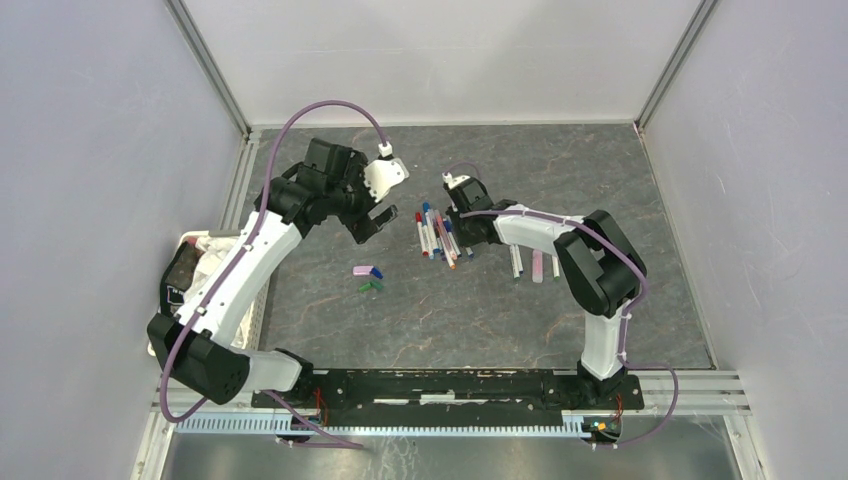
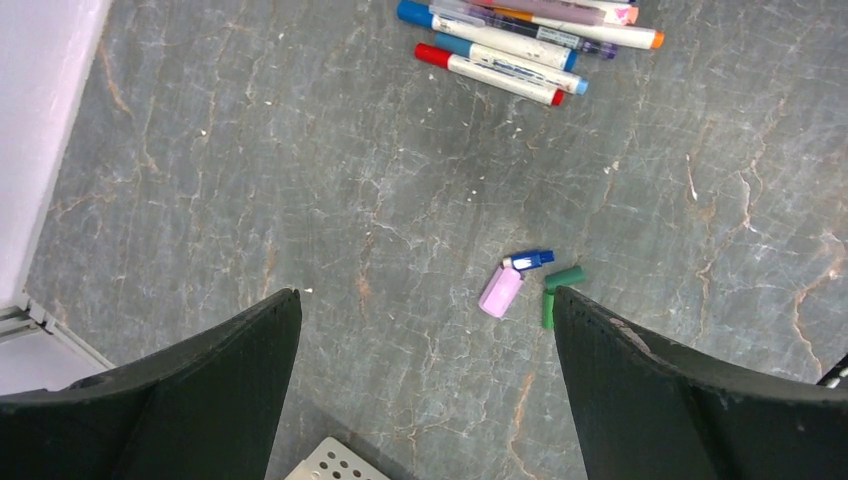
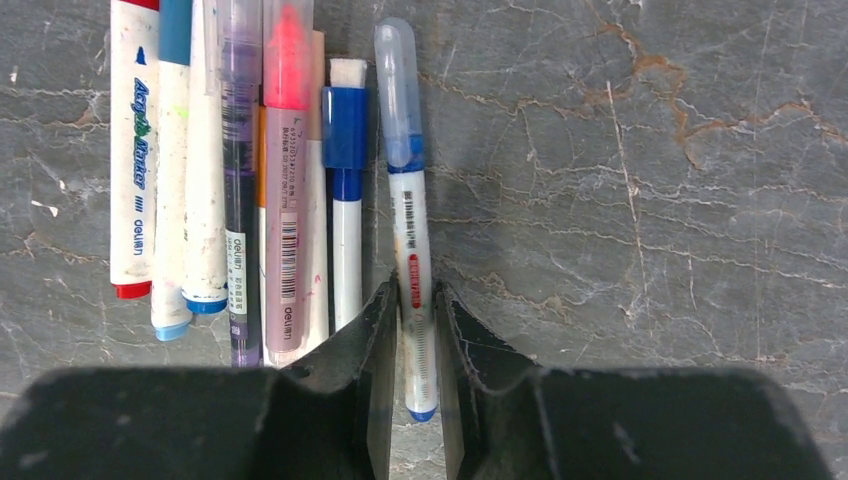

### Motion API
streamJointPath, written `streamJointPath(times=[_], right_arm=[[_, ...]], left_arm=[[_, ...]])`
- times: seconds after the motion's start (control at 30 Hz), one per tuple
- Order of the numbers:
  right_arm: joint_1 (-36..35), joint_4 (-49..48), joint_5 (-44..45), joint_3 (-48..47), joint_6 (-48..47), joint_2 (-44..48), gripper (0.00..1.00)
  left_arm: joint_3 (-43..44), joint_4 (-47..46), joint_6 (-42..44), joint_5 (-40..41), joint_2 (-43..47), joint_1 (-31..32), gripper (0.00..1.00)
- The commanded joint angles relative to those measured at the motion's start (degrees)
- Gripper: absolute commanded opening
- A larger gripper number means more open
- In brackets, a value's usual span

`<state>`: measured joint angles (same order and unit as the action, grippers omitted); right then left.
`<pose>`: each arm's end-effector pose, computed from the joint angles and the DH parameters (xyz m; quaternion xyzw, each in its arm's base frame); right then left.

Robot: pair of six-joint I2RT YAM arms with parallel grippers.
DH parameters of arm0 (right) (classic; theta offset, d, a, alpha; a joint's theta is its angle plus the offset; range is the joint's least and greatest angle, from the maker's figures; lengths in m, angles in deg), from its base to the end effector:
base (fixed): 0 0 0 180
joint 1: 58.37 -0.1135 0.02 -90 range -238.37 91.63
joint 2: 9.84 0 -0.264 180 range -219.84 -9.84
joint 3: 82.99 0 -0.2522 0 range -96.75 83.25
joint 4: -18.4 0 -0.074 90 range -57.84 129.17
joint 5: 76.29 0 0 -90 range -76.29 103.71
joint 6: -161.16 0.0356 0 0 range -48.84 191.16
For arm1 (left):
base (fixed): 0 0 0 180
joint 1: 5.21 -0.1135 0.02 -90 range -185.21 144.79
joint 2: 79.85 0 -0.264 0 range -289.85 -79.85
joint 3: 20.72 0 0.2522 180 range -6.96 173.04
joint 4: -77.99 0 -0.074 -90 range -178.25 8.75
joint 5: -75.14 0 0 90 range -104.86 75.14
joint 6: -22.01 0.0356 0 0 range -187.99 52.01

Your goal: Open the pen caps

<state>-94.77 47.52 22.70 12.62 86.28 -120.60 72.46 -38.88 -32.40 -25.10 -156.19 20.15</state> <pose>0.3264 0.2337 0.1584 -0.1529 0.9400 0.0611 0.2989 0.2452 -0.1232 0.3643 0.4975 0.7799 -0.0494 0.3767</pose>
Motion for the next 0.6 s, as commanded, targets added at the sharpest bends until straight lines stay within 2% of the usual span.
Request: streamJointPath(times=[0.0,0.07,0.13,0.2,0.27,0.4,0.57], right_arm=[[1.9,-0.4,-1.8,1.3,-0.6,0.6,0.23],[2.8,-1.0,-4.2,1.9,-1.4,1.3,0.19],[3.2,-0.6,-5.3,1.8,-1.9,1.7,0.2],[3.3,0.0,-5.7,1.3,-2.3,1.8,0.3],[3.1,0.1,-5.6,1.2,-2.3,2.3,0.35],[2.4,-1.3,-3.1,1.9,-1.6,5.1,0.35],[0.9,-1.0,-3.1,-0.5,-2.0,6.3,0.29]], left_arm=[[-1.1,0.2,-0.7,-4.3,1.0,-0.1,1.0],[-1.3,0.3,-0.3,-4.9,0.7,-0.1,1.0],[-1.2,0.8,0.0,-5.4,0.1,-0.1,1.0],[-1.1,1.1,0.2,-5.8,-0.5,-0.1,1.0],[-0.9,1.2,0.1,-6.1,-0.8,-0.1,1.0],[-0.7,1.0,0.3,-6.3,-1.1,-0.1,1.0],[-1.2,1.1,0.7,-5.5,-1.1,-0.1,1.0]])
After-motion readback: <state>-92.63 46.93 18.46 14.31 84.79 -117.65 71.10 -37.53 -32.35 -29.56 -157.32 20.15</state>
